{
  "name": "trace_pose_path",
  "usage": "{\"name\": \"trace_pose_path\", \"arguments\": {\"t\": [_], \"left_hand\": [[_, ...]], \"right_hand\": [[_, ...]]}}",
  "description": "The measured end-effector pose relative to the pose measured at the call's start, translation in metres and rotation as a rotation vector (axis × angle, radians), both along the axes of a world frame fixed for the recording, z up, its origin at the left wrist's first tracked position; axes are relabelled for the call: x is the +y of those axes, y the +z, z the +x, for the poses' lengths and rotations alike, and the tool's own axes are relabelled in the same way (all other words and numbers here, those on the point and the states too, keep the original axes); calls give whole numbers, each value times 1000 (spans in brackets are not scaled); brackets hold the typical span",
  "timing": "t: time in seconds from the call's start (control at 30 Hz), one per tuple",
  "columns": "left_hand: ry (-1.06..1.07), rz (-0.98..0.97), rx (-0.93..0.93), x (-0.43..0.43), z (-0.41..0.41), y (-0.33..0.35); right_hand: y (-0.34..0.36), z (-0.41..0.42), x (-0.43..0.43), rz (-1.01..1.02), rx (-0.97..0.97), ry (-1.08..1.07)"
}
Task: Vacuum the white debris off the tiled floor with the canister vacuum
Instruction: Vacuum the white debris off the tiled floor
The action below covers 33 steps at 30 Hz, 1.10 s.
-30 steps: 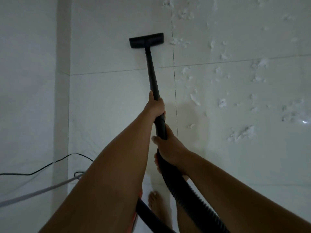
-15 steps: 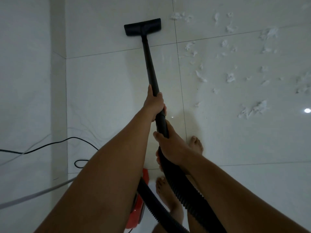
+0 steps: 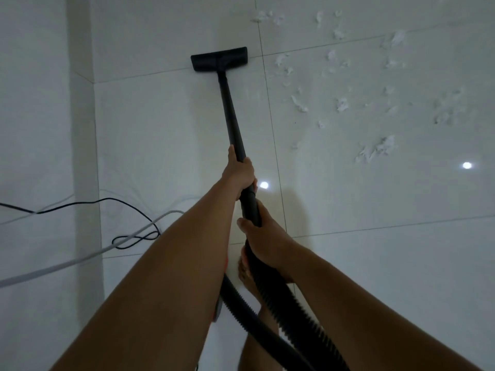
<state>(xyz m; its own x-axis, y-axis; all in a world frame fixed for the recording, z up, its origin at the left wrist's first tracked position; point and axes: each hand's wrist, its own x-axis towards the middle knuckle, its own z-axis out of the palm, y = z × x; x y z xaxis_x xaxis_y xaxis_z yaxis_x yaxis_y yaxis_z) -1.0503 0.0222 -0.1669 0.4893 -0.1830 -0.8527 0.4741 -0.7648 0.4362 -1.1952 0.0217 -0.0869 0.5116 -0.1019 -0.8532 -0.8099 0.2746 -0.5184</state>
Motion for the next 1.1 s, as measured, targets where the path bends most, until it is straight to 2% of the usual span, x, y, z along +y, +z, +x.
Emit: {"name": "trace_pose_path", "arguments": {"t": [0.33, 0.63, 0.8, 1.1], "left_hand": [[40, 19, 51, 28, -107, 26], [61, 28, 105, 70, -212, 50], [88, 50, 130, 94, -263, 66], [62, 89, 139, 117, -302, 101]], "right_hand": [[31, -103, 24, 152, 45, -89], [56, -206, 64, 72, 60, -6], [81, -258, 84, 218, 77, -101], [108, -288, 115, 257, 136, -195]]}}
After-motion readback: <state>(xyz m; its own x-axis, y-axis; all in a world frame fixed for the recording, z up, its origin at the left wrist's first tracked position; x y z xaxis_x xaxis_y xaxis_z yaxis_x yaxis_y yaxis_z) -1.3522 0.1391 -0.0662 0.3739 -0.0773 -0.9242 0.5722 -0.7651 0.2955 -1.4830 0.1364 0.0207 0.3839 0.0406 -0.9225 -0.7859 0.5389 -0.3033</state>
